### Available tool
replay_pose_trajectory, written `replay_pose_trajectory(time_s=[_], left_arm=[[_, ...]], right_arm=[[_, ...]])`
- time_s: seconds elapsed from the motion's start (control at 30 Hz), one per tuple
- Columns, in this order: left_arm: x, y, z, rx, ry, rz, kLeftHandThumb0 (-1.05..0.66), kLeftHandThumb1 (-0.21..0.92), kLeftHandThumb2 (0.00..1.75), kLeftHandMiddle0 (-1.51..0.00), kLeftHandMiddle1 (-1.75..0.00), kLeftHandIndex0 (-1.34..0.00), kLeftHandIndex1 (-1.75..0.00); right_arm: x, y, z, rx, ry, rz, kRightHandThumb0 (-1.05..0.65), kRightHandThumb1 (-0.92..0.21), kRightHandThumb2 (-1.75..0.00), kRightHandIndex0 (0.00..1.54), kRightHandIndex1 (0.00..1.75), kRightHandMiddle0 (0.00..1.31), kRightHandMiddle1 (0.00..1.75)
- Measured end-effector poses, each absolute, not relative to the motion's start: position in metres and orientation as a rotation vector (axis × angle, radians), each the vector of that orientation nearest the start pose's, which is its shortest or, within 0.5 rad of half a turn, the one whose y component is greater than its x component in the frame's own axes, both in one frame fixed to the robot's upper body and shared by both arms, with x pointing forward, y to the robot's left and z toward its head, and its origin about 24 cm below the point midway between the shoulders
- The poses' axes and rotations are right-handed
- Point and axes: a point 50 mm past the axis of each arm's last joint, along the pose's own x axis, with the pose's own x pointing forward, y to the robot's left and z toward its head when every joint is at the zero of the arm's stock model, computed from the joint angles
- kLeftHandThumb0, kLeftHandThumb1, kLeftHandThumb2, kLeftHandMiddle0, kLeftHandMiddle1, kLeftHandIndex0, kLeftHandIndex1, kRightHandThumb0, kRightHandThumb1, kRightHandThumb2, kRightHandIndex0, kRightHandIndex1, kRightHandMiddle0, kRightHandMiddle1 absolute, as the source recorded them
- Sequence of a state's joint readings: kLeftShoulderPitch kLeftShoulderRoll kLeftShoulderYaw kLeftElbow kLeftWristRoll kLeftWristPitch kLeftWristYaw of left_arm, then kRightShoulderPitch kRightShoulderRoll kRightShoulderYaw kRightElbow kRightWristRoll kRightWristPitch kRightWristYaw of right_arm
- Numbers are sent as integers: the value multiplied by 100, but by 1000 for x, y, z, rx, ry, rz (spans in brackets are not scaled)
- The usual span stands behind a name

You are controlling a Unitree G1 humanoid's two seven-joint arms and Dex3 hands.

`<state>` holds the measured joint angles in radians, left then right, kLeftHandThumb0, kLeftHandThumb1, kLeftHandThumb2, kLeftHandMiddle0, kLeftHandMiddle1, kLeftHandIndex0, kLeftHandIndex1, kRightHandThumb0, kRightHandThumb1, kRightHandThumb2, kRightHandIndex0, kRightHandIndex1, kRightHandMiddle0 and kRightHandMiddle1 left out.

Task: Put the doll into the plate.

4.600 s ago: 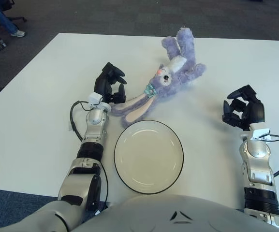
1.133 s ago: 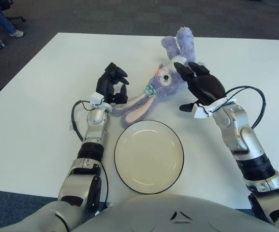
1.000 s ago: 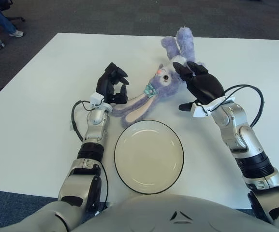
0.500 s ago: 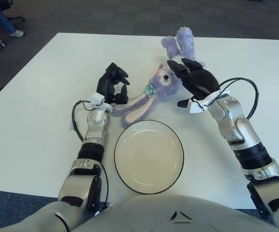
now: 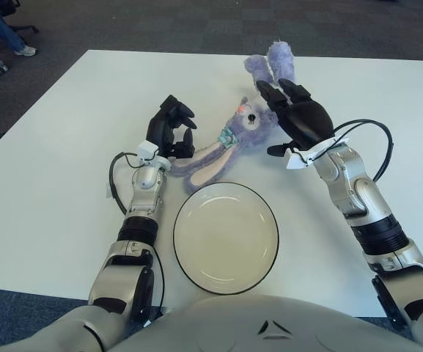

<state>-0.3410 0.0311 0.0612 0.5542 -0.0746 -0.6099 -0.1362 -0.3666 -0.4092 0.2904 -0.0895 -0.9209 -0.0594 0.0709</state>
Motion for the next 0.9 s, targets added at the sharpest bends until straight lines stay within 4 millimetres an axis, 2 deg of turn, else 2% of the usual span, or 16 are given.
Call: replay_pose_trajectory(time_s=[0.5,0.9], left_arm=[[304,143,63,-22,-393,-136,-1,34,130,-48,-175,-47,-175],[304,142,64,-22,-396,-136,-1,34,130,-49,-175,-47,-175]], right_arm=[[298,-112,146,-1355,-574,263,-16,-19,-113,10,4,0,0],[300,-108,145,-1375,-518,373,-12,-20,-114,10,4,0,0]])
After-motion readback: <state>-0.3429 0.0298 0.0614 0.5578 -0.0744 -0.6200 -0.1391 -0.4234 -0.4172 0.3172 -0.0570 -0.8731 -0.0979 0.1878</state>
